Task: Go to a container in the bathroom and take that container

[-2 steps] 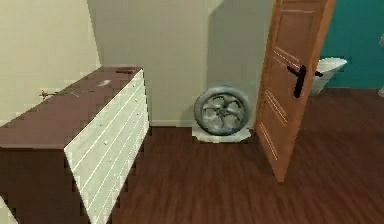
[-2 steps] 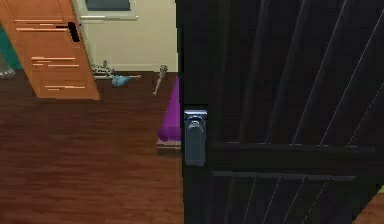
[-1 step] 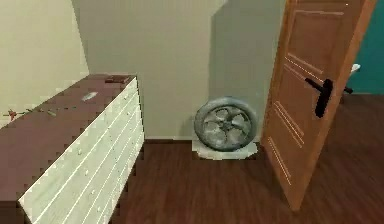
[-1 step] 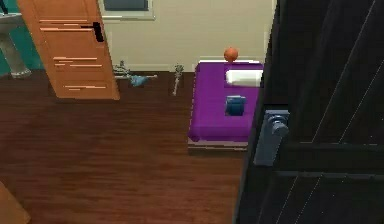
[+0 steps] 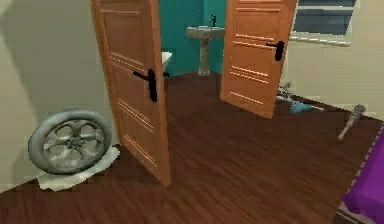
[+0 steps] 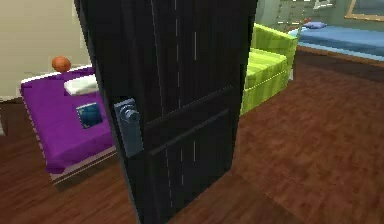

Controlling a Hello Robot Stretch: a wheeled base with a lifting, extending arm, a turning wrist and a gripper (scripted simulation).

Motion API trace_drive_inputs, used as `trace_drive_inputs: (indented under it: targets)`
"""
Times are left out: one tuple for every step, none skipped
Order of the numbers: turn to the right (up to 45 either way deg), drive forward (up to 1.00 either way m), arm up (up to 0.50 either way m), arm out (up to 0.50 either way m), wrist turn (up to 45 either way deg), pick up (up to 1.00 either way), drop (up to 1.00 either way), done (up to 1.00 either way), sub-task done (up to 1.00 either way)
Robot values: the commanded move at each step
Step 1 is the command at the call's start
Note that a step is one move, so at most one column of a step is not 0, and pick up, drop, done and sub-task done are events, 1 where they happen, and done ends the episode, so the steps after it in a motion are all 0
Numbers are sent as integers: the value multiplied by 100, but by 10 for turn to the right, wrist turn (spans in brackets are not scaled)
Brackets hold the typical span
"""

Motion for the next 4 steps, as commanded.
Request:
trace_drive_inputs:
  targets:
    - [90, 0, 0, 0, 0, 0, 0, 0, 0]
    - [0, 100, 0, 0, 0, 0, 0, 0, 0]
    - [0, 70, 0, 0, 0, 0, 0, 0, 0]
    - [-450, 0, 0, 0, 0, 0, 0, 0, 0]
